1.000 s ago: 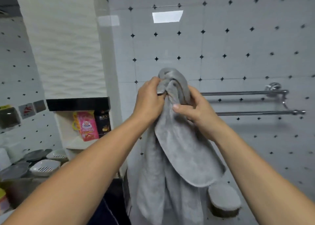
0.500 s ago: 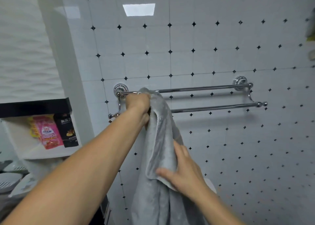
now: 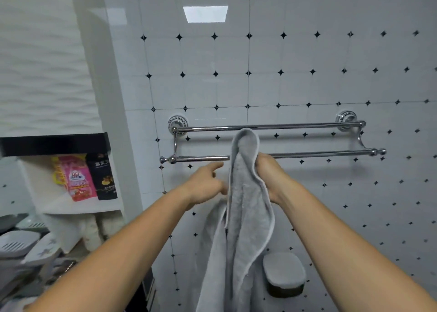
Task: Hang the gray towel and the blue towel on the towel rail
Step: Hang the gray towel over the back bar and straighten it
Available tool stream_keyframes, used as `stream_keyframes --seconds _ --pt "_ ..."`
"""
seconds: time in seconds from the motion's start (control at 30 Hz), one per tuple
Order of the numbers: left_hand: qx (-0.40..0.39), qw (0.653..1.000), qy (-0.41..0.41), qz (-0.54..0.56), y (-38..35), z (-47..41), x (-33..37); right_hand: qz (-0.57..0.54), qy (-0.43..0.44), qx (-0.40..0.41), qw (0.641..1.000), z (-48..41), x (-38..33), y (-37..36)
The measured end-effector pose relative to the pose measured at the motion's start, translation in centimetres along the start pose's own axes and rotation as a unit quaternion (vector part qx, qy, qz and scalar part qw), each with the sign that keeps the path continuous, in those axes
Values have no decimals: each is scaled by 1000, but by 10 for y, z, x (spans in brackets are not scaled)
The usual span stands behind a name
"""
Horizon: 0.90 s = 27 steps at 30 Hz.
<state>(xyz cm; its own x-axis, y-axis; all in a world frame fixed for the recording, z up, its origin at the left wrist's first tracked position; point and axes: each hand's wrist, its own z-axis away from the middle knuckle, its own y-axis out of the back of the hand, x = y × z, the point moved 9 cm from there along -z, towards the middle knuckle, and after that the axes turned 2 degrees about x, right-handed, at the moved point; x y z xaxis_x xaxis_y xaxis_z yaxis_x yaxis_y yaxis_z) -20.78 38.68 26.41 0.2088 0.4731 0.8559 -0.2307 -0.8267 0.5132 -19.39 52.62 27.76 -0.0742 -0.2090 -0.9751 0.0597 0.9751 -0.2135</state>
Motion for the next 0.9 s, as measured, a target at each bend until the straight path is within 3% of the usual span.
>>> stream_keyframes --seconds 0.1,0.17,0.27,0.4,0.57,0.63,0.67,0.73,0.83,0.9 --pt "-1 989 -105 109 9 1 37 95 14 -118 988 2 -7 -28" --pt "24 986 -118 112 21 -3 49 158 19 -161 974 5 -2 -41" --pt "49 985 -140 89 32 -9 57 157 24 -208 965 9 6 -48" --pt "66 985 -156 4 22 -13 59 196 -1 -134 971 5 9 -17" --pt "225 958 -175 21 36 -17 84 122 55 -106 985 10 -1 2" --pt "244 953 -181 13 38 -20 93 273 125 -49 953 17 5 15" --pt "246 951 -187 13 39 -21 99 372 149 15 916 18 13 29" --pt "255 946 -200 27 48 -23 109 483 125 108 860 28 38 54" --pt "279 931 -228 63 70 -21 128 503 27 121 855 46 101 78" --pt "276 925 -248 81 80 -20 140 474 43 169 863 61 121 83"
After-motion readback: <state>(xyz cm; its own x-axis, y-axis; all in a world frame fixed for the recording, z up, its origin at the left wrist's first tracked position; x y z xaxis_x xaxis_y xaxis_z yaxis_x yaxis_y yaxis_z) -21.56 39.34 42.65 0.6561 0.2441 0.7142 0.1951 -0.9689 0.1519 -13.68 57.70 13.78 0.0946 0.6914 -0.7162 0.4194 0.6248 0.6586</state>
